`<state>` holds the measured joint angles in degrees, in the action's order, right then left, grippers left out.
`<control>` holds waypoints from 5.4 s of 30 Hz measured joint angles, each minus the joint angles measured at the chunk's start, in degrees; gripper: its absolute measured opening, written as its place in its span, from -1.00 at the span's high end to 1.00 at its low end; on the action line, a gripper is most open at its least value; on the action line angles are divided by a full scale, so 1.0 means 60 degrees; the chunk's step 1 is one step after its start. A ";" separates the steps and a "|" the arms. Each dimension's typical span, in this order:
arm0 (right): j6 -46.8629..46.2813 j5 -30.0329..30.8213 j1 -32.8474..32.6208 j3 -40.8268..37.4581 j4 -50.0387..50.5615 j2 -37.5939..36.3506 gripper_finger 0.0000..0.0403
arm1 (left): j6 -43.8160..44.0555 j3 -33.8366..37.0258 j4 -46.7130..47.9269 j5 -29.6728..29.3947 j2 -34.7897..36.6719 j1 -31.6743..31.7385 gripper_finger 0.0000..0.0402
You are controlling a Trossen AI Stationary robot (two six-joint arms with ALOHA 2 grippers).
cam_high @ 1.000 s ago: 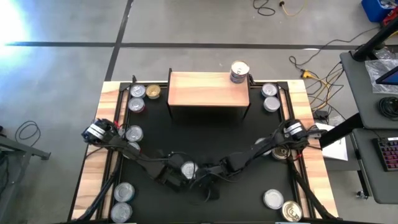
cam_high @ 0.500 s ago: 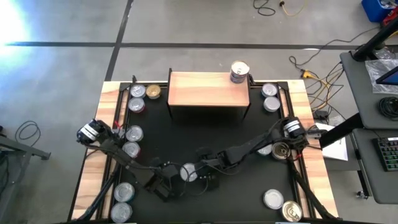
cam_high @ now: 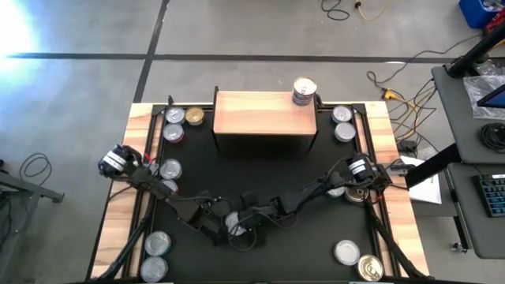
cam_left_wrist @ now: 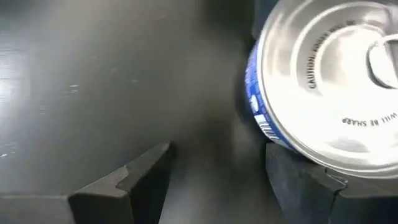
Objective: Stack canned seafood by type on shelf
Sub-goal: Put the top blue tuna can on the shelf
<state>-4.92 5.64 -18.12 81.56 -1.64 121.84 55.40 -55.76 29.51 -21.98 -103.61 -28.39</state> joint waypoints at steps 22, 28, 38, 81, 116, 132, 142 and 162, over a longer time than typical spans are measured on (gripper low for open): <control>-0.1492 0.0120 0.0117 0.0022 0.0235 -0.0018 -0.91 | -0.1053 -0.0133 0.0659 -0.0965 0.0961 0.0605 -0.15; -0.1084 0.0093 0.0144 0.0000 0.0581 -0.0018 -0.91 | -0.0646 -0.0175 0.3804 -0.0837 0.2541 -0.0842 -0.15; -0.0372 -0.0194 0.0188 -0.0036 0.0490 -0.0006 -0.91 | -0.1815 0.1213 0.0434 -0.0714 0.2312 -0.1835 -0.15; -0.0906 -0.0188 0.0385 0.0291 0.1823 0.0000 -0.91 | -0.0152 0.0515 0.0558 -0.1173 0.0869 -0.2294 -0.15; -0.2200 0.0333 0.0348 0.0213 0.0970 0.0051 -0.92 | -0.2927 0.0078 -0.1142 -0.0692 0.0248 -0.0323 -0.15; -0.3983 0.1100 0.0421 0.0284 0.2869 -0.2147 -0.80 | -0.3078 0.1131 0.1437 -0.2611 0.3832 -0.0700 -0.15; -0.4891 0.4158 0.0963 0.0266 0.3714 -0.3714 -0.80 | -0.3087 0.2116 0.1186 -0.2335 0.7229 -0.0466 -0.15; -0.5256 0.4107 0.2829 0.0262 0.3764 -0.4430 -0.82 | -0.5775 0.0158 0.0736 -0.3781 1.0133 -0.0297 -0.15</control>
<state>-36.46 30.28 -1.15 83.13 20.95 95.26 20.75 -54.81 33.93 -44.66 -42.81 -30.17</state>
